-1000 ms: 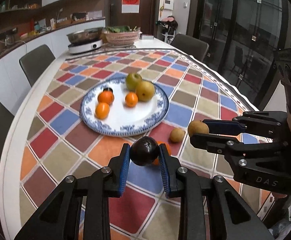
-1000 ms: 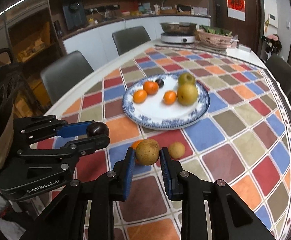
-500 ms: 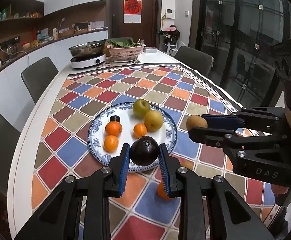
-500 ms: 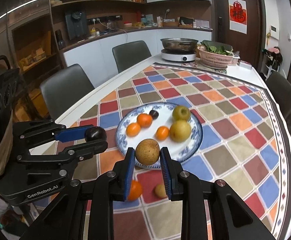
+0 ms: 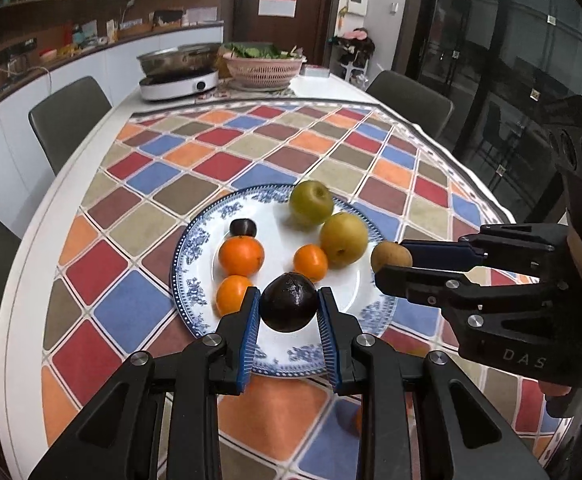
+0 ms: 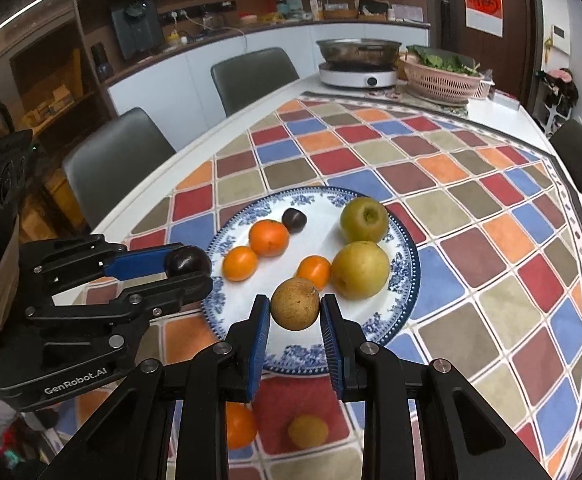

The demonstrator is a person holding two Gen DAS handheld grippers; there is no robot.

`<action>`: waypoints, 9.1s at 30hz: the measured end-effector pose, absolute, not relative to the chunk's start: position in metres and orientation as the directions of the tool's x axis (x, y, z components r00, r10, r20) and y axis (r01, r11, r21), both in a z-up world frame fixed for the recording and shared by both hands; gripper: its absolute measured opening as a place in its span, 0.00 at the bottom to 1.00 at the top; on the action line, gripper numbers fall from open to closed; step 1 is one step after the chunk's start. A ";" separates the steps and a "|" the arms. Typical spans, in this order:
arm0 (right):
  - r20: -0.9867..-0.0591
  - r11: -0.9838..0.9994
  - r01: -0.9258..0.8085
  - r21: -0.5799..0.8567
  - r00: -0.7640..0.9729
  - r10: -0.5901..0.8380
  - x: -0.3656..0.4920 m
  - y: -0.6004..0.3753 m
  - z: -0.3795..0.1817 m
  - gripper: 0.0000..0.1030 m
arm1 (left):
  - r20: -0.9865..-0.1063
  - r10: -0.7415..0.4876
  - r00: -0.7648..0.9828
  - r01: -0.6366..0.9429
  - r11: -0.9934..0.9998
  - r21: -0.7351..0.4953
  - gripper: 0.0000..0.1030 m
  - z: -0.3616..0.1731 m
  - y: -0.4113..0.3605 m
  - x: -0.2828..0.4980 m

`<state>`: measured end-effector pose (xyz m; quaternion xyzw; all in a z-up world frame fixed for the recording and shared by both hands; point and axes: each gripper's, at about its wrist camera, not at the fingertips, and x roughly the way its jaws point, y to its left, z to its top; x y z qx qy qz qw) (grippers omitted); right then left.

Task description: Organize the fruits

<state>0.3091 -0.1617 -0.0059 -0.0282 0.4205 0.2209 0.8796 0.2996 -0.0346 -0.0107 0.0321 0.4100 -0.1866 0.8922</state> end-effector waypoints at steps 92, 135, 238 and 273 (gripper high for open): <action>-0.812 0.845 -0.534 0.007 0.491 0.317 0.228 -0.189 -0.064 0.37 | -0.786 -0.336 0.519 0.494 0.868 -0.045 0.56 -0.066 -0.081 0.208; -0.769 0.888 -0.454 0.077 0.540 0.343 0.219 -0.186 -0.049 0.30 | -0.738 -0.366 0.567 0.447 0.889 -0.098 0.39 -0.039 -0.068 0.196; -0.632 0.968 -0.240 0.071 0.740 0.230 0.278 -0.187 0.024 0.57 | -0.664 -0.277 0.694 0.328 0.943 -0.051 0.56 0.019 -0.034 0.259; -0.753 0.960 -0.279 0.029 0.625 0.204 0.216 -0.122 -0.046 0.65 | -0.731 -0.262 0.630 0.371 0.929 -0.014 0.57 -0.060 0.013 0.225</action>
